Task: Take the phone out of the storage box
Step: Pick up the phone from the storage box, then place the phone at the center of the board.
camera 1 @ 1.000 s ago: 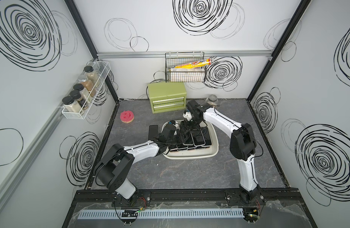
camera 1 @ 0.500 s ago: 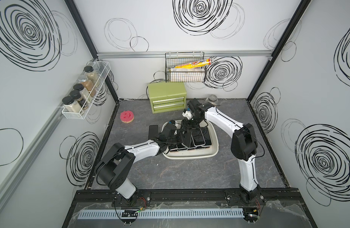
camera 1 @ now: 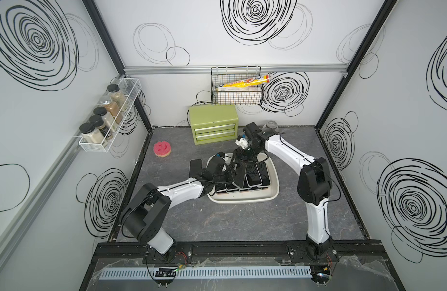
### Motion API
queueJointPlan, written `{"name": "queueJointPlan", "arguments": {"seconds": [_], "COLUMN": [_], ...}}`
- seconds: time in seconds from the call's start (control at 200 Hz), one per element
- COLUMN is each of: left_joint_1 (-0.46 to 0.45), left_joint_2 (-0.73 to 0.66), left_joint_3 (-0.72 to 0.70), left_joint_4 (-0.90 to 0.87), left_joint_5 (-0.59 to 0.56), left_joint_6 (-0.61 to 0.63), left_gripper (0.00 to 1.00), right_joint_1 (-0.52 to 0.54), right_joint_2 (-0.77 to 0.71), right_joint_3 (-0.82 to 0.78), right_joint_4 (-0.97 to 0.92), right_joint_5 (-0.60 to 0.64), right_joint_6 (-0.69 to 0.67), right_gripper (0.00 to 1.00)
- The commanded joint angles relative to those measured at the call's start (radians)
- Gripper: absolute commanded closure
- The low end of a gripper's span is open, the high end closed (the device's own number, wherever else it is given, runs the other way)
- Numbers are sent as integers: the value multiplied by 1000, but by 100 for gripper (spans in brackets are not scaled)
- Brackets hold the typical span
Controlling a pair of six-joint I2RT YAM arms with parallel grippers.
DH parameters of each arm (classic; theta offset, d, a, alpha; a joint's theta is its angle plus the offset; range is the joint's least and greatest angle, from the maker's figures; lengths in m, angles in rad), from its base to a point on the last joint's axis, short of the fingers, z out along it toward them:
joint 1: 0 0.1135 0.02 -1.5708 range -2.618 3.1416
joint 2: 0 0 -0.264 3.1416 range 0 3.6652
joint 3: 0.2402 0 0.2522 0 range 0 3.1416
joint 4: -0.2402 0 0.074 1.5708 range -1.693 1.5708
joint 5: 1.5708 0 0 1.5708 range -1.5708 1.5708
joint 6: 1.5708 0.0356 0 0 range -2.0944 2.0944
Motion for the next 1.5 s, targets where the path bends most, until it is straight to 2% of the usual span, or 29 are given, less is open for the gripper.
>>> {"name": "queueJointPlan", "arguments": {"seconds": [0.0, 0.26, 0.39, 0.611, 0.761, 0.861, 0.996, 1.151, 1.497], "left_joint_1": [41, 93, 189, 386, 434, 498, 512, 538, 537], "left_joint_2": [-68, -133, -236, -471, -565, -604, -598, -633, -693], "left_joint_3": [6, -40, -79, -102, -119, -154, -145, -187, -273], "left_joint_4": [71, 81, 7, -278, -370, -356, -418, -446, -508], "left_joint_5": [31, 57, 82, 108, 68, 85, 68, 58, 48], "left_joint_6": [3, -5, 23, 154, 182, 169, 218, 218, 199], "left_gripper": [100, 100, 100, 100, 100, 100, 100, 100, 100], "right_joint_1": [-49, -88, -94, -96, -96, -95, -95, -97, -95], "right_joint_2": [-73, -87, -90, -105, -101, -97, -94, -90, -82], "right_joint_3": [45, 123, 155, 106, 80, 66, 49, 45, 30], "right_joint_4": [8, 20, -2, 8, 23, 27, 25, 15, 18], "right_joint_5": [3, -32, -29, -33, -45, -55, -53, -44, -64], "right_joint_6": [-5, 3, -9, -25, -26, -29, -44, -66, -89], "right_gripper": [27, 22, 21, 21, 21, 21, 21, 21, 21]}}
